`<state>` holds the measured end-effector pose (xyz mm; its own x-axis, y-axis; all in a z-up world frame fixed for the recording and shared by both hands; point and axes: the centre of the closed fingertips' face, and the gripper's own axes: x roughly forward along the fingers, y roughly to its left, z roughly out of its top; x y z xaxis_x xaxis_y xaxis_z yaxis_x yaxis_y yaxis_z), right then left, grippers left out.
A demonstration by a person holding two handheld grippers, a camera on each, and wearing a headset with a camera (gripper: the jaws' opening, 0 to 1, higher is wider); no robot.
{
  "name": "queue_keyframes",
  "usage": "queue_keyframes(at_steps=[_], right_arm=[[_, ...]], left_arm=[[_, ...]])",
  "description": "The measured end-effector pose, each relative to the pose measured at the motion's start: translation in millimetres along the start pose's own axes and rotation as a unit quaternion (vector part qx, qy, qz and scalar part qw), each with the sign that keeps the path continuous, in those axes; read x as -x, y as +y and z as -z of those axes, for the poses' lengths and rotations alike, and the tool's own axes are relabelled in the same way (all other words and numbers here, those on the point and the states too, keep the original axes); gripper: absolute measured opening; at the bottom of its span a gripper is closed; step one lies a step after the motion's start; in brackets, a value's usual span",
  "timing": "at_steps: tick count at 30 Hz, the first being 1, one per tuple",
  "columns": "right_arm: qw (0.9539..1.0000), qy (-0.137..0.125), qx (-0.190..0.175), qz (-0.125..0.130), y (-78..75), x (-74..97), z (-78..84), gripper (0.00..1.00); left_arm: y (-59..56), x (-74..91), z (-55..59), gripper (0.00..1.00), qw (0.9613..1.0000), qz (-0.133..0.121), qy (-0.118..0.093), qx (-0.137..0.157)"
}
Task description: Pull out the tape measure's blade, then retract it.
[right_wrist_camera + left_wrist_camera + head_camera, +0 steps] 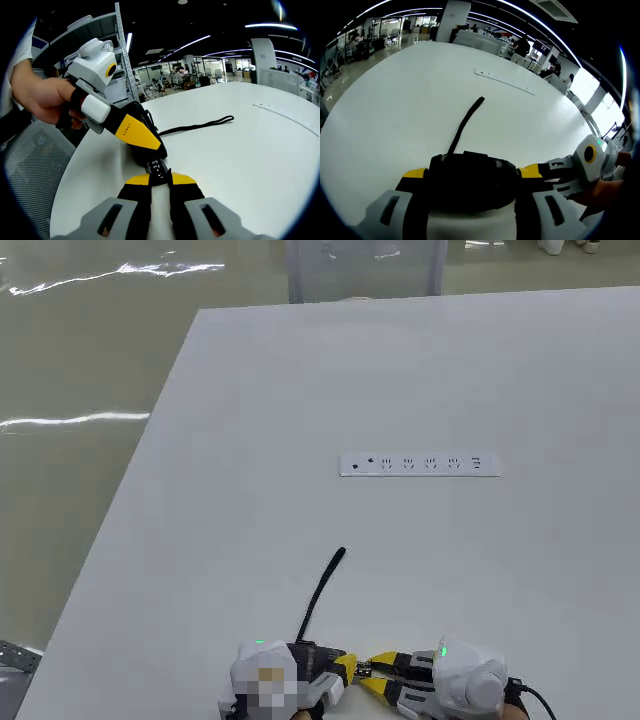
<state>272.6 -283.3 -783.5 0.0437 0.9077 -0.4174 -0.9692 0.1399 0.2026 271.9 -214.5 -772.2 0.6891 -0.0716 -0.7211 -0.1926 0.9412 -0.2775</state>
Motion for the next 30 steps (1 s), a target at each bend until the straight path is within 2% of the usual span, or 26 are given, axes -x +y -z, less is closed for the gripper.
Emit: queue_keyframes(at_steps=[13, 25, 28, 30], right_arm=[[0.9999, 0.005, 0.009, 0.0, -0.8, -10.9, -2.3, 0.12], [1.0, 0.003, 0.003, -0.004, 1.0, -8.4, -2.7, 0.15], [0.9998, 0.009, 0.017, -0.004, 2.8, -8.2, -1.8, 0.16], [0.9999, 0.006, 0.008, -0.007, 2.8, -7.5, -2.0, 0.17]], left_arm=[[0.2, -0.1, 0.1, 0.67, 1.0, 0.001, 0.0, 0.002], [-0.1, -0.2, 0.4, 0.67, 1.0, 0.002, 0.002, -0.002], [-0.5, 0.0, 0.4, 0.67, 1.0, 0.003, 0.002, -0.005], [-0.1, -0.2, 0.5, 0.67, 1.0, 0.003, 0.002, -0.006]])
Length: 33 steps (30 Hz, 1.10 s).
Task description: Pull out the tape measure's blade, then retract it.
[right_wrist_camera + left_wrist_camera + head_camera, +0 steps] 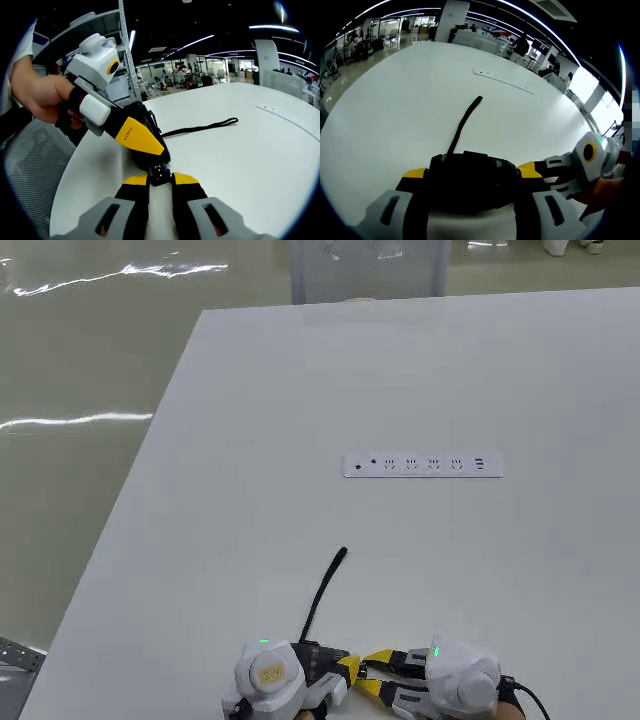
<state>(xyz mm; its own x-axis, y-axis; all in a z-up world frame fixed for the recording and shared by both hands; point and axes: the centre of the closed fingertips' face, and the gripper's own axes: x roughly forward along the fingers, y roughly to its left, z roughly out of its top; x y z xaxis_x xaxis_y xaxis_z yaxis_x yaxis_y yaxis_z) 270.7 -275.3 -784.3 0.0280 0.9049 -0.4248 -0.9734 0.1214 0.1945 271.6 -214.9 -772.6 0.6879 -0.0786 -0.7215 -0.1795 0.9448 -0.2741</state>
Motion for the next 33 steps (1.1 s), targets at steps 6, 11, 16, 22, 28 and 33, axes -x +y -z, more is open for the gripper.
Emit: queue_keyframes(at_steps=[6, 11, 16, 22, 28, 33], right_arm=[[1.0, 0.002, -0.006, -0.002, -4.7, 10.3, 3.8, 0.18], [1.0, 0.001, -0.009, 0.0, -5.1, 15.1, 4.5, 0.16], [1.0, 0.0, -0.008, 0.001, -4.1, 12.8, 4.3, 0.16], [1.0, 0.003, -0.002, -0.005, 0.5, 10.0, 5.2, 0.12], [1.0, 0.005, 0.003, -0.006, -1.4, 7.4, 3.6, 0.11], [1.0, 0.005, 0.007, -0.006, -2.0, 5.5, 3.1, 0.11]], left_arm=[[-0.2, 0.2, -0.1, 0.67, 1.0, 0.0, -0.001, 0.001], [-0.1, 0.2, 0.0, 0.67, 1.0, 0.001, -0.001, 0.002], [-0.3, 0.5, -0.1, 0.67, 1.0, 0.001, -0.001, 0.001], [-0.7, 1.1, -0.4, 0.67, 1.0, 0.001, -0.001, 0.002], [-0.6, 0.7, -0.4, 0.67, 1.0, 0.002, -0.002, 0.002], [-0.7, 0.7, -0.4, 0.67, 1.0, 0.002, -0.002, 0.002]])
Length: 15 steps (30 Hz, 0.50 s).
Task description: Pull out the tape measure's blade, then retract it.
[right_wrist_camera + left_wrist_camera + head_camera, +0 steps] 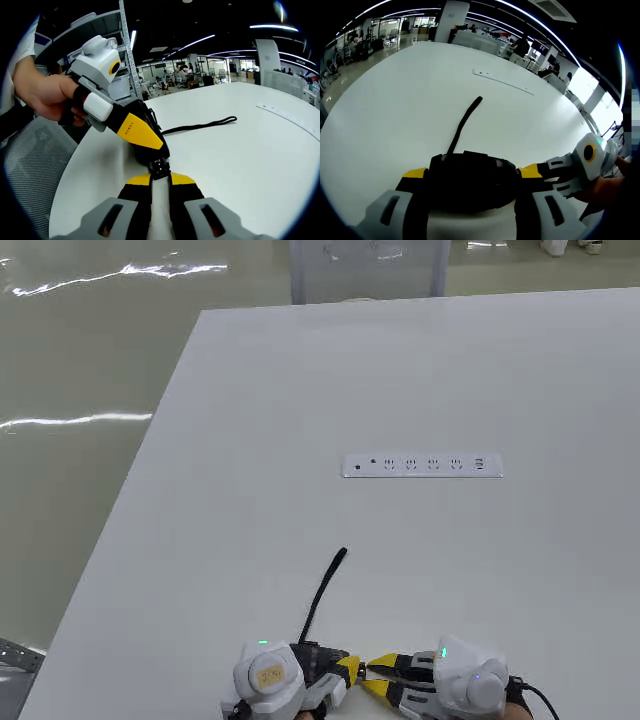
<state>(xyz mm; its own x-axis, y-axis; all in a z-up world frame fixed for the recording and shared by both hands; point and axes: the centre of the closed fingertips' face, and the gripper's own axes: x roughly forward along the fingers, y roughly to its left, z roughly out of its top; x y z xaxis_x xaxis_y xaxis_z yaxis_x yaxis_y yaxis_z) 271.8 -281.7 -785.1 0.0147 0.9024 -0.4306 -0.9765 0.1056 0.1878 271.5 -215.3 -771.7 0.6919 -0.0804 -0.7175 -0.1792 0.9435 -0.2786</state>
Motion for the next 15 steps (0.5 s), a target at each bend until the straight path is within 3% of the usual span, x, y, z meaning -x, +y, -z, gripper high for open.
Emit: queue_keyframes(at_steps=[11, 13, 15], right_arm=[[1.0, 0.001, 0.005, -0.002, 1.1, -3.5, -0.4, 0.11], [0.9997, 0.006, 0.017, -0.016, 8.0, -3.9, 0.6, 0.06], [0.9993, 0.006, 0.033, -0.014, 9.6, -5.4, 0.6, 0.02]], left_arm=[[0.5, -1.1, 0.3, 0.67, 1.0, 0.001, 0.002, 0.001], [0.7, -1.0, 0.0, 0.67, 1.0, 0.001, 0.002, 0.005], [1.1, -1.3, 0.1, 0.67, 1.0, 0.001, 0.003, 0.005]])
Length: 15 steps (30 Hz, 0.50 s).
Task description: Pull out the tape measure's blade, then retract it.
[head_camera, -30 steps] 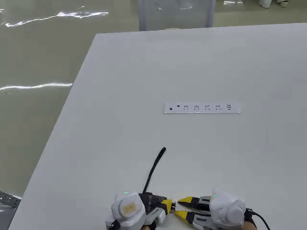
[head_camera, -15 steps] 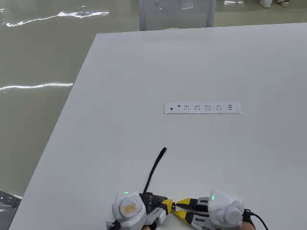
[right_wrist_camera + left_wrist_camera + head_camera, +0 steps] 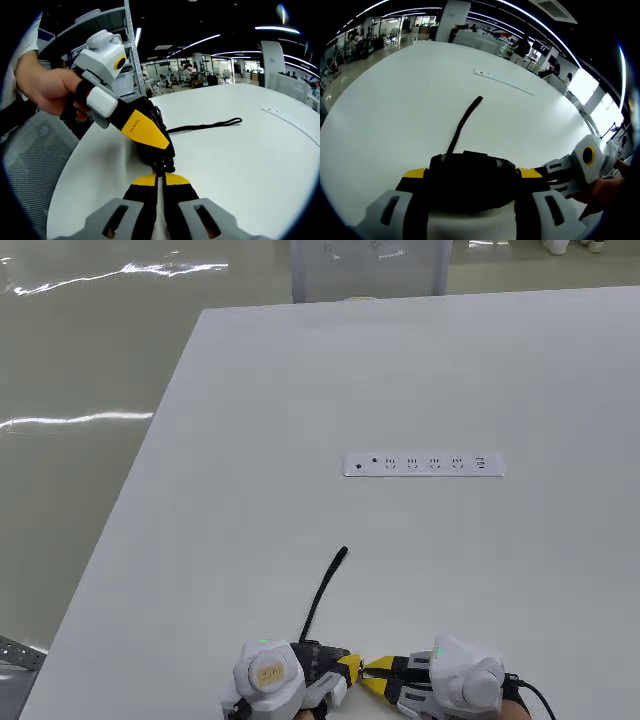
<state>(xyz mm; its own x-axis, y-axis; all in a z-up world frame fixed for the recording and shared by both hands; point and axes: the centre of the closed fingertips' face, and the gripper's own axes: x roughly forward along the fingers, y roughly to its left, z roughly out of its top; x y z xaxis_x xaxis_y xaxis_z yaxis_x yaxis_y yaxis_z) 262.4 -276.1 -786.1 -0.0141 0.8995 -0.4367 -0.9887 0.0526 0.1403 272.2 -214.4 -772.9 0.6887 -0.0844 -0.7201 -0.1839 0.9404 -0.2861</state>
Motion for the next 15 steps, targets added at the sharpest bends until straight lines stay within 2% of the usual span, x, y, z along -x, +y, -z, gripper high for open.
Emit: queue_keyframes(at_steps=[1, 15], right_arm=[[0.9999, 0.001, -0.012, 0.001, -1.2, 0.3, 0.6, 0.02], [0.9999, 0.004, -0.011, 0.006, -0.9, -1.4, -0.2, 0.02]], left_arm=[[-0.1, 0.2, 0.0, 0.67, 1.0, 0.0, 0.0, 0.0], [-0.3, 0.9, 0.1, 0.66, 1.0, 0.002, 0.0, 0.001]])
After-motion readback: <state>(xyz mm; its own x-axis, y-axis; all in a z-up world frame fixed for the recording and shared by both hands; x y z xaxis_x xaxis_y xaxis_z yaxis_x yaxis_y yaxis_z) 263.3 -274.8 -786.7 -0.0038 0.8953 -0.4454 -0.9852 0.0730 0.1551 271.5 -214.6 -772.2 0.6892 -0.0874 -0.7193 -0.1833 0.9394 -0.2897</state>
